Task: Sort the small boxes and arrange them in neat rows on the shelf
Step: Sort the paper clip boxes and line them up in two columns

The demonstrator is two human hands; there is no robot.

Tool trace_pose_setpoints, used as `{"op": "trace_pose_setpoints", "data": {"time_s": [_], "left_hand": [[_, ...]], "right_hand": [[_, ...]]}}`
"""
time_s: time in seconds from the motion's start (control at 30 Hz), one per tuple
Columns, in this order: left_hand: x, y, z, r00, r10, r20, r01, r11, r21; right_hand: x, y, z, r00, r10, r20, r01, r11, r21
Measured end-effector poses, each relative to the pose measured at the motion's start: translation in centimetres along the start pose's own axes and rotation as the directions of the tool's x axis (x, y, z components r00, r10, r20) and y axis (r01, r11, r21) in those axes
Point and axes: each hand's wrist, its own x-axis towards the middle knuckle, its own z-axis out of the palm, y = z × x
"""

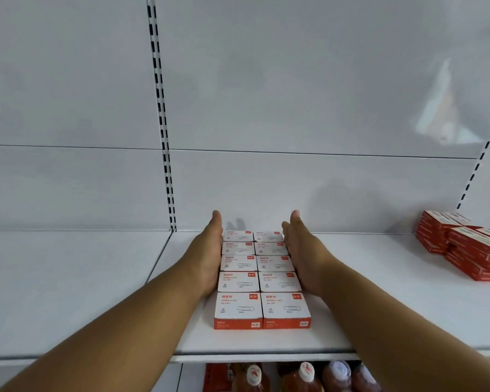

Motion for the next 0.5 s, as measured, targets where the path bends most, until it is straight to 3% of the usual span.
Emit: {"op": "trace_pose_setpoints", "data": {"time_s": [0.2,0.3,0.5], "left_hand": [[0.94,-0.73,-0.49,0.996,-0.082,0.031,0.083,0.996,-0.021],[1.07,-0.66,-0.59,0.997,-0.067,0.05,0.065,0.997,0.031],[0.92,0.05,-0.19,0.996,-0.076,0.041,0.078,0.996,-0.053]], "right_hand": [[0.39,0.54,-0.03,1.0,0.011,-0.016,-0.011,1.0,0.004],[0.58,0.59,-0.14,1.0,0.006,0.014,-0.007,1.0,0.008],[0.75,0.14,-0.32,0.999,0.019,0.043,-0.021,0.999,0.044]]}}
